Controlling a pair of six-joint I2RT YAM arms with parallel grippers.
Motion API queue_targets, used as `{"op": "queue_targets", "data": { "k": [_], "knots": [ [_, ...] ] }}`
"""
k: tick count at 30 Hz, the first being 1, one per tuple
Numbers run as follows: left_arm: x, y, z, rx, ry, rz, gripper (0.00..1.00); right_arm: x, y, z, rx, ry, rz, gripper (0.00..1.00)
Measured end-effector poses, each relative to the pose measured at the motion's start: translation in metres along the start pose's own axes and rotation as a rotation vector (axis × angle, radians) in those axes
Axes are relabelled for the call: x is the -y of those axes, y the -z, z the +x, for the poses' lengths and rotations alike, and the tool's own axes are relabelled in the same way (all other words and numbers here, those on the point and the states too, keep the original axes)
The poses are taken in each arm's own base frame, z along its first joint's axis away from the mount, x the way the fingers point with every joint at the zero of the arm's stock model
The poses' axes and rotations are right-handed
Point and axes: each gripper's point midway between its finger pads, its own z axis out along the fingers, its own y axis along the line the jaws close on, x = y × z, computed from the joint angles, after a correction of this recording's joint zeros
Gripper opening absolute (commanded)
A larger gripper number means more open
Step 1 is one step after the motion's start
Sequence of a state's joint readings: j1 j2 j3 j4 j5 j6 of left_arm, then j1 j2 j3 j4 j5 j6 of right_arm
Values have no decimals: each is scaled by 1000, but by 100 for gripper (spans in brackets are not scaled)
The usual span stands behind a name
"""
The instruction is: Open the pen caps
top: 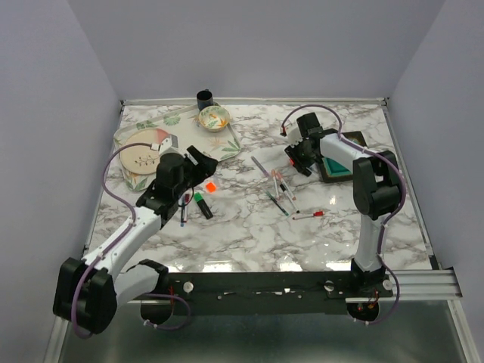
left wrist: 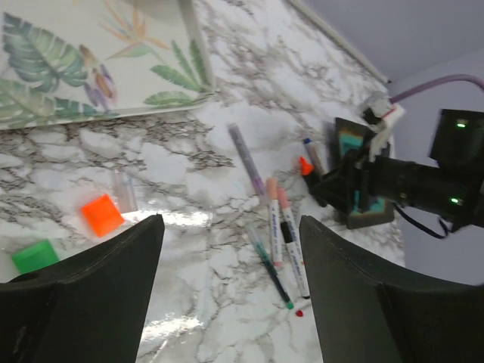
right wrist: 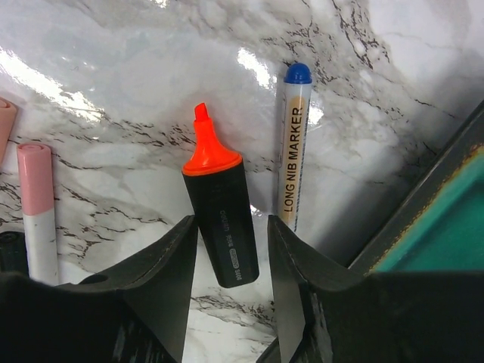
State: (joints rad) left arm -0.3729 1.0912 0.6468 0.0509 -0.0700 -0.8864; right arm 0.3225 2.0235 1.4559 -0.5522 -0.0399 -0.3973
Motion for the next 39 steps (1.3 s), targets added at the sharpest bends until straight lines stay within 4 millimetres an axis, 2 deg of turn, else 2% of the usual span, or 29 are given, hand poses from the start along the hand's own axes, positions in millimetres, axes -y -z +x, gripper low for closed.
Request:
{"op": "queue_targets", "data": {
  "k": [4, 5, 10, 13, 15, 17, 19, 20, 23, 26, 30, 34, 39],
  "knots": [
    [33, 31, -18, 40, -28, 141, 99, 4, 6, -1, 6, 16, 21, 51],
    [37, 36, -20, 46, -37, 160, 99, 5, 10, -2, 13, 21, 25, 57],
    [51, 65, -21, 34, -114, 253, 99, -1, 62, -12, 127, 84, 17, 68],
    [53, 76, -15, 1, -150, 286, 99, -23, 104, -18, 252, 178, -65, 71],
    [54, 84, -10, -22, -171, 313, 99, -42, 123, -14, 311, 261, -134, 71],
    [53, 90, -2, -43, -185, 339, 99, -72, 140, 2, 375, 380, -249, 71],
    [49, 96, 7, -64, -191, 358, 99, -94, 145, 24, 394, 460, -330, 71],
    [47, 98, 13, -78, -193, 366, 99, -106, 145, 38, 403, 519, -379, 71],
    [44, 102, 22, -102, -195, 386, 99, -128, 133, 72, 388, 626, -471, 70],
    [43, 103, 25, -113, -198, 394, 99, -139, 121, 99, 348, 679, -528, 66],
    [43, 103, 27, -119, -202, 398, 99, -139, 112, 104, 333, 713, -536, 61],
    [37, 101, 32, -130, -202, 388, 99, -133, 95, 110, 279, 723, -525, 57],
    [33, 98, 37, -146, -200, 377, 99, -126, 80, 116, 213, 733, -493, 56]
  ]
}}
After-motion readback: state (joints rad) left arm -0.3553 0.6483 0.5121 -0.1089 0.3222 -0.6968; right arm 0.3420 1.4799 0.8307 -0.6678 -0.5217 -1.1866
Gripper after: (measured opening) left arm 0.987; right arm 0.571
